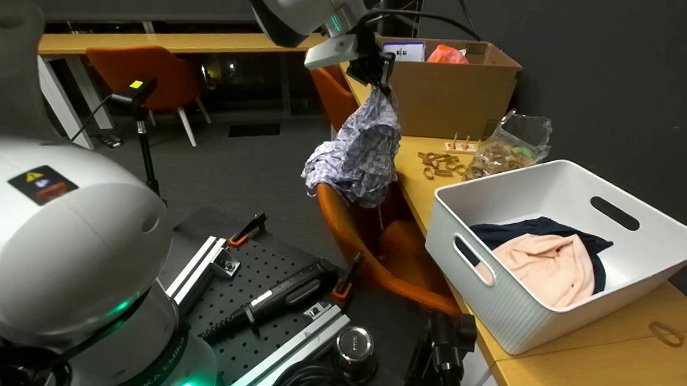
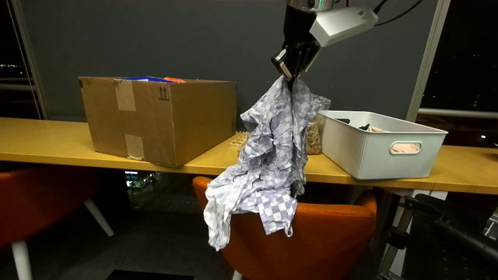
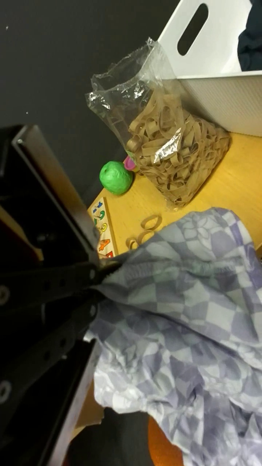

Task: Pick up all the items from the white basket and put them on the backrest of the orange chair

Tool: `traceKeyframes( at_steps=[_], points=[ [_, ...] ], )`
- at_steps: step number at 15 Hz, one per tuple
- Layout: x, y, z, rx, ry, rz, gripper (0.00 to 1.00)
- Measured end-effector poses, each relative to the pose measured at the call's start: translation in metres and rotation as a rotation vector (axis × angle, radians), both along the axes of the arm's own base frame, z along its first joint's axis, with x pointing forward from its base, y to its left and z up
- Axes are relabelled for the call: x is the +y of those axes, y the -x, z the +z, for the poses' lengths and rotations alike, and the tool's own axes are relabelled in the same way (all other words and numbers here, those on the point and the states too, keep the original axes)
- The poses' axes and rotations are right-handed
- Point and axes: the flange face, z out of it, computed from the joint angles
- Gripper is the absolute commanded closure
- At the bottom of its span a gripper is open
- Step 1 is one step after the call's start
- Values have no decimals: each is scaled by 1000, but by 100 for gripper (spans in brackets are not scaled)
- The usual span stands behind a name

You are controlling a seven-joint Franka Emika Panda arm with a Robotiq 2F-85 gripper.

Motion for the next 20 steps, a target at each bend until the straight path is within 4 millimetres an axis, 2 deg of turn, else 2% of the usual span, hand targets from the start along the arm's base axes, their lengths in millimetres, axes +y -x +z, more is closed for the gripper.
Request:
traceKeyframes(
  at_steps=[2,5,9,11,13,15,20],
  points=[
    [-8,0,-11,4,56,-18,99],
    [-53,-4,-10,-20,152,-75,99],
    [-128,-14,22,-80,227,-174,99],
    [-144,-18,36,-102,244,-204,99],
    [-138,-21,39,-105,248,-200,99],
    [-114,-23,32,-98,238,-164,99],
    [-6,-12,-2,10,61,-55,99]
  ],
)
